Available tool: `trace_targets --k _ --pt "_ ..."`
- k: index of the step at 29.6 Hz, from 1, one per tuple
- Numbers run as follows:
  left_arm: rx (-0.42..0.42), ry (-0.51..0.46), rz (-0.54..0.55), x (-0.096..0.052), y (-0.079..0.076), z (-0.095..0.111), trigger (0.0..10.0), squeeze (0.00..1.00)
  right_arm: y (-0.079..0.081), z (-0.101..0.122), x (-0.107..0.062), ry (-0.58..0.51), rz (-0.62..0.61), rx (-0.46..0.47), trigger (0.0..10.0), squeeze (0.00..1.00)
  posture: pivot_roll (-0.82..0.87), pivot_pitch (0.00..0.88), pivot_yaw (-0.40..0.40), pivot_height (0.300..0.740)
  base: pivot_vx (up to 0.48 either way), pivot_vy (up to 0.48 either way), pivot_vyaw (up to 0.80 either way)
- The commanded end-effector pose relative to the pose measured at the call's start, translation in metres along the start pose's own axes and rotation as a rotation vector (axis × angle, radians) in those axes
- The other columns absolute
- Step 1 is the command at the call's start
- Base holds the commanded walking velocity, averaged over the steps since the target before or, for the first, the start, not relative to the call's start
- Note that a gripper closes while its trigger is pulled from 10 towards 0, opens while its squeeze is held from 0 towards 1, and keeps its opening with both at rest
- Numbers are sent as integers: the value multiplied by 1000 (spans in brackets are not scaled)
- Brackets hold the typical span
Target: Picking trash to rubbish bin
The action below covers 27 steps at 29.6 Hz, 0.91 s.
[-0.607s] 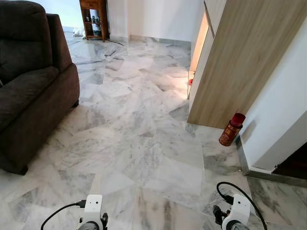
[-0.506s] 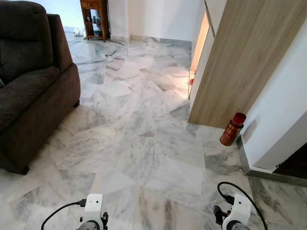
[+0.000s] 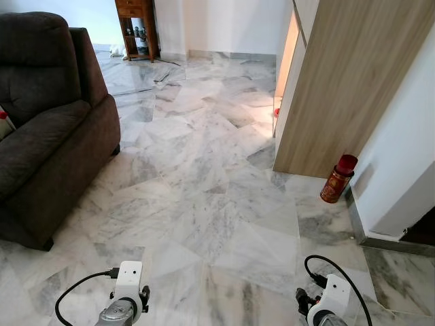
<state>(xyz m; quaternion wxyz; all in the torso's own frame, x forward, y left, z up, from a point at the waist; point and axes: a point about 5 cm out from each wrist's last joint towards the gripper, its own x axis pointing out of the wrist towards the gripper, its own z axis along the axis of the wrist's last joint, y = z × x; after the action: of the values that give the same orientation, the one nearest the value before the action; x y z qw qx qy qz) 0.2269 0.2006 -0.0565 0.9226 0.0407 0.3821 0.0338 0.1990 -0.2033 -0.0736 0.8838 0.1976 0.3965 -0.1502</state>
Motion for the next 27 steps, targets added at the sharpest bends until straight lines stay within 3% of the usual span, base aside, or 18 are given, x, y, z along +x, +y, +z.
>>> trace_targets --k 1,11,27 --pt "-24 0 6 0 -2 1 10000 0 3 7 1 -28 7 10 10000 0 -103 0 -14 740 0 0 0" --pt "-110 26 44 -2 -7 -11 10000 0 2 11 2 -29 10 -44 10000 0 -92 0 -39 740 0 0 0" --pt "-95 14 48 -2 -3 -7 10000 0 -2 5 0 -19 -6 -30 10000 0 -105 0 -26 740 0 0 800"
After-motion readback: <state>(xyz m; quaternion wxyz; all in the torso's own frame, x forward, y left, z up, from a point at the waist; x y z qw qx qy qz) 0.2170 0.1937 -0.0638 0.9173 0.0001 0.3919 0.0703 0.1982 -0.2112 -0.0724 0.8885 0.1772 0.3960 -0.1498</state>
